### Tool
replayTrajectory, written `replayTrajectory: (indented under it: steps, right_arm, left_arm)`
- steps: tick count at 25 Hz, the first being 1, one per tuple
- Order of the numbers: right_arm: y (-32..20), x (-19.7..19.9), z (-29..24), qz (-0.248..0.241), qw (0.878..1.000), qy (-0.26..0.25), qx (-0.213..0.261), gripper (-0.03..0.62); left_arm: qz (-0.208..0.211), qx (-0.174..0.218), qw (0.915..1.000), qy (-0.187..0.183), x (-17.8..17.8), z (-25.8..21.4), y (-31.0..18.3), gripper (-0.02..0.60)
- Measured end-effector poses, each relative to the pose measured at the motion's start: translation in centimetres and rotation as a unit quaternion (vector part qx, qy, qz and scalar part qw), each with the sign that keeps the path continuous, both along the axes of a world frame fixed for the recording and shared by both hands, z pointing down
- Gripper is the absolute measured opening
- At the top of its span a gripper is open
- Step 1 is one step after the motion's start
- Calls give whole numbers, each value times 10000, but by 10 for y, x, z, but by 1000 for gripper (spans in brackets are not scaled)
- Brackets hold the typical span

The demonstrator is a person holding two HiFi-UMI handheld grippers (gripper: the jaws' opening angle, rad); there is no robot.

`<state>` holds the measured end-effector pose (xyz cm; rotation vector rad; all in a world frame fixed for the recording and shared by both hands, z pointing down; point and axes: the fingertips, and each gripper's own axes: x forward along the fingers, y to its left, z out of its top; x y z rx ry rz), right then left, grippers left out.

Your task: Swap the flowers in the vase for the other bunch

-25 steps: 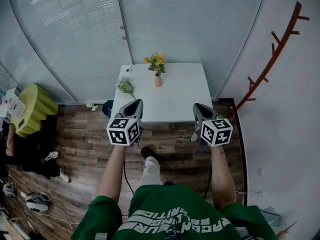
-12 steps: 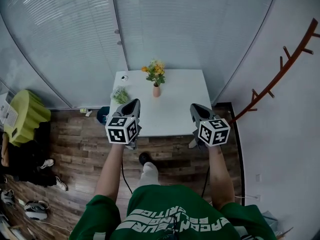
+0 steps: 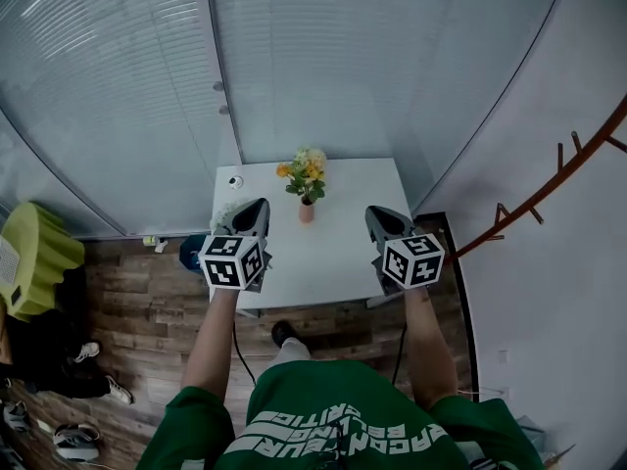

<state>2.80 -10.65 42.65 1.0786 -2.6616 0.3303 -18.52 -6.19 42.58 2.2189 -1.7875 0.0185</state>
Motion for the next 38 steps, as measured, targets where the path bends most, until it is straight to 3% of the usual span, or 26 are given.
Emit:
replayTrajectory:
  steps: [7,15,32,38]
  right_arm:
    - [-47,-38,6,102,9999,4,-49,11]
    - [-77,-54,9,33,10000,62,-70,11]
    - [-143,-54,34,-747,9964,67,-388,11]
    - [-154,-60,72,-1075,9930,215,-445,11]
  left_arm:
    - [242,-117,9996,-15,-25,11,-46,0]
    - [282,-178,9994,-3,-35,16,-75,0]
    - [-437,-497,9978,-84,-22,31,-114,0]
    - [-613,-656,9960,-19,-22,57,-118,0]
